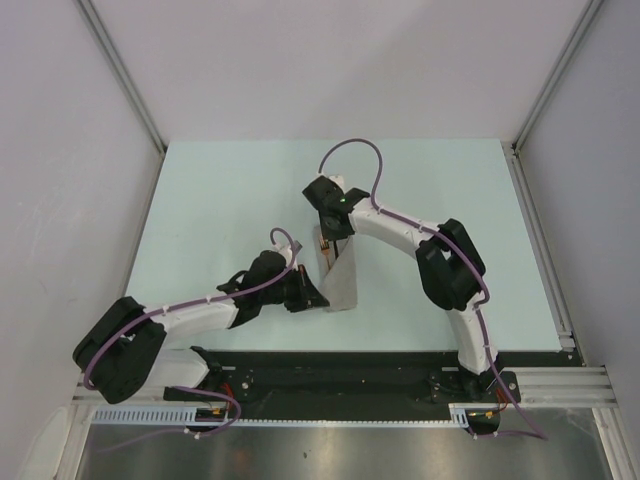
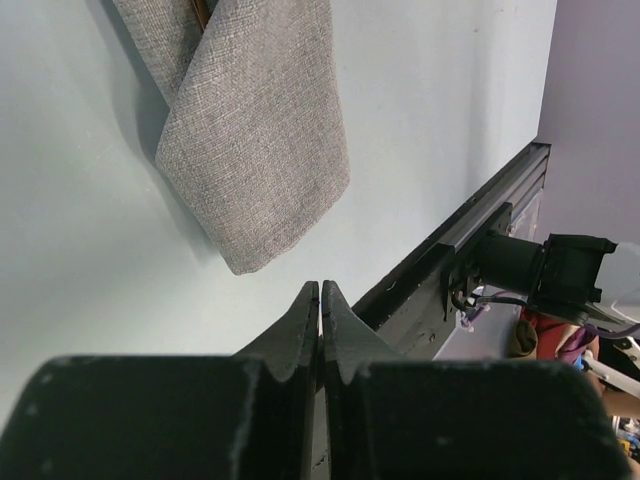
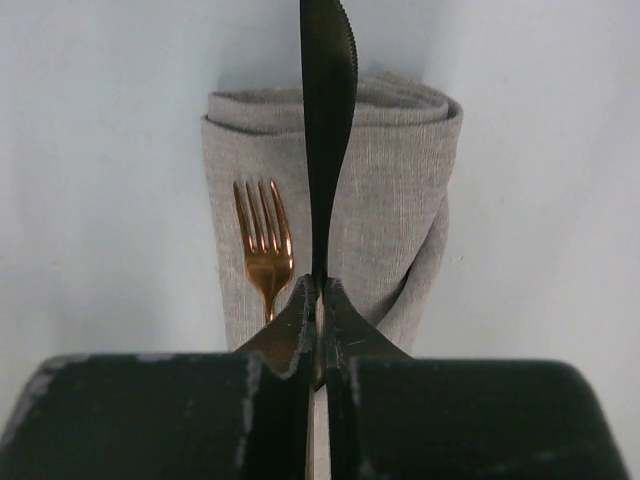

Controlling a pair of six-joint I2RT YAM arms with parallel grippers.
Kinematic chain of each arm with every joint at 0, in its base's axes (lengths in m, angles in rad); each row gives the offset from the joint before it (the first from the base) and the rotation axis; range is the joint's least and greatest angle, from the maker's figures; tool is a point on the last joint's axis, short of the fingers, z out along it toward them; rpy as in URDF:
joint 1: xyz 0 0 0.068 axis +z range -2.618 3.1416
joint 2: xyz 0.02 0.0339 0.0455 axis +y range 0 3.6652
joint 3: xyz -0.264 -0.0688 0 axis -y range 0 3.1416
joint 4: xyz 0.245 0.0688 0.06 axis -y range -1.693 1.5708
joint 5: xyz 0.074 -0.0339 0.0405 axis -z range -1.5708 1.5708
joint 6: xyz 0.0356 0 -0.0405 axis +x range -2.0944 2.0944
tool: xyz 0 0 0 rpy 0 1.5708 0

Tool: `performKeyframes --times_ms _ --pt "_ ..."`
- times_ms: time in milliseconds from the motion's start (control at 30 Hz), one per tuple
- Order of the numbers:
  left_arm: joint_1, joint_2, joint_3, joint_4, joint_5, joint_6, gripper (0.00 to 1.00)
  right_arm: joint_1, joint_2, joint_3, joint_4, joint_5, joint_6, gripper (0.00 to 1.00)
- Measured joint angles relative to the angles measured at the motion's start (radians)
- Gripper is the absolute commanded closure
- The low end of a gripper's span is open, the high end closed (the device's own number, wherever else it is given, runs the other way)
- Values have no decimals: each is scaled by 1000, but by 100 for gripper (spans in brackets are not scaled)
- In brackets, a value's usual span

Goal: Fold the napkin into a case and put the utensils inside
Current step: Insert the knife into the folded napkin.

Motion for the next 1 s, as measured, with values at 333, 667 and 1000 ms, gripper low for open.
performKeyframes --times_ms 333,667,1000 --pt "0 -18 -8 0 -2 0 94 26 -51 -109 4 -23 53 100" --pt "0 -28 -11 0 -2 0 94 32 -56 -154 16 -43 89 100" --pt "0 -35 -14 -3 -2 0 93 43 -76 -202 27 -51 114 100"
